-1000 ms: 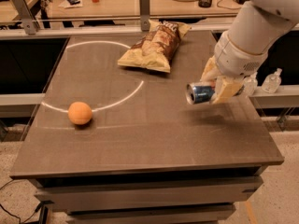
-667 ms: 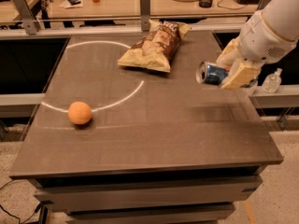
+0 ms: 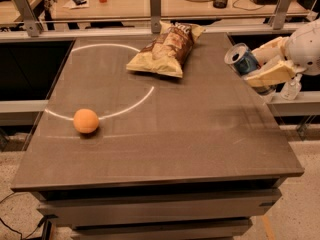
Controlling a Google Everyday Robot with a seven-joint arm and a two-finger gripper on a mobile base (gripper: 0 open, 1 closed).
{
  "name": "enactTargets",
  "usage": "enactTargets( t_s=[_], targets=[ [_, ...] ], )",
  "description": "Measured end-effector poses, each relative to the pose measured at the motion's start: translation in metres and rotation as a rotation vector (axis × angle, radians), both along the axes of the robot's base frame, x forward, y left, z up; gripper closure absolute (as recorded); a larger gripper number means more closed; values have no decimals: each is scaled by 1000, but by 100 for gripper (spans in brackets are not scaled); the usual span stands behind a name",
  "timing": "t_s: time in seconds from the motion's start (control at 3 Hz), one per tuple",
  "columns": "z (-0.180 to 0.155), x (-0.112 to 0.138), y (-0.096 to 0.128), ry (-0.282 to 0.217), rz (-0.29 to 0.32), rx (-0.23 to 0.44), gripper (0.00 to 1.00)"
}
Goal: Place redbull can upright
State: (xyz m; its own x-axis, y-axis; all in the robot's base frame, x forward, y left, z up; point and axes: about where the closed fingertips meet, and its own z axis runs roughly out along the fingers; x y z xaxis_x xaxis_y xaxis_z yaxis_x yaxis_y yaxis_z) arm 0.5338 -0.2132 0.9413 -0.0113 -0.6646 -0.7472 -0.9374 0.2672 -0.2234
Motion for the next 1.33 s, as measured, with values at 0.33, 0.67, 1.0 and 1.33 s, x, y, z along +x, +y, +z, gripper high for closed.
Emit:
enactTargets(
  t_s=[0.33,0.67,1.0,1.33],
  targets=[
    [4,0,20,8,33,279,100],
    [3,-2,33,12,62,459,100],
    [-10,-3,44,40,81,572,100],
    [-30,-4,51,79,82,630,100]
  ],
)
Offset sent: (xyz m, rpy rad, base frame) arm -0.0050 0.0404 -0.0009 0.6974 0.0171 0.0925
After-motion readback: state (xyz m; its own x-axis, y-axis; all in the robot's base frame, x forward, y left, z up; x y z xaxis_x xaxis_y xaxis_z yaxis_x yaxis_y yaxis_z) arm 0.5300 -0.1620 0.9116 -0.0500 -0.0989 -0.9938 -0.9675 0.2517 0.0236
